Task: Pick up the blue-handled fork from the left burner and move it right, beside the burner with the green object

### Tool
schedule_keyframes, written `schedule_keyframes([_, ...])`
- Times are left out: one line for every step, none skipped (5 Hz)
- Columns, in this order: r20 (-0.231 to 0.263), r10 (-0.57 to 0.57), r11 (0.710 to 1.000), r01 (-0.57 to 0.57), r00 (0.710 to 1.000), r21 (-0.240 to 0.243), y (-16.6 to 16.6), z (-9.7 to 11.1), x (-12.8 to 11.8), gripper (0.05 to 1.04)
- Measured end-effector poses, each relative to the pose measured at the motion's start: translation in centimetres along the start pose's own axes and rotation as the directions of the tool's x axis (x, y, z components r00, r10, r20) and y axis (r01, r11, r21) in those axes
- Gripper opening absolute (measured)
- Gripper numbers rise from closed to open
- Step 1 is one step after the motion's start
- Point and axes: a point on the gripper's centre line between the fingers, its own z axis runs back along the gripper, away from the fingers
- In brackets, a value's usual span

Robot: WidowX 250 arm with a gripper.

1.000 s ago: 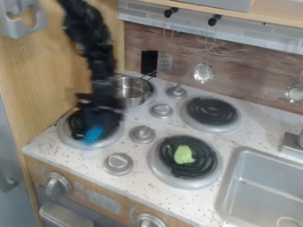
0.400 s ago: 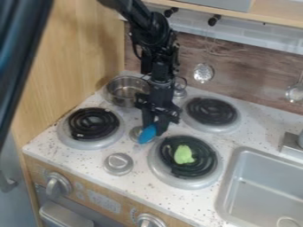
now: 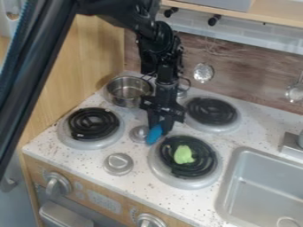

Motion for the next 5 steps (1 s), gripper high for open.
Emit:
schedule_keyframes([-0.002, 0.006, 1.000, -0.006, 1.000, -0.013, -0.3, 0.0, 0.0, 0.719])
schedule_keyframes([-0.022, 0.002, 1.000, -0.002, 1.000, -0.007, -0.4, 0.5, -1.0, 0.955])
schedule_keyframes([-0.016, -0.003, 1.000, 0.003, 1.000, -0.003, -0.7, 3.0, -2.6, 1.009])
schedule_keyframes([-0.016, 0.007, 1.000, -0.007, 1.000, -0.004, -0.9, 4.6, -3.7, 1.001])
schedule_keyframes([-0.063, 0.005, 1.000, -0.006, 0.998, -0.016, -1.1, 4.0, -4.9, 0.999])
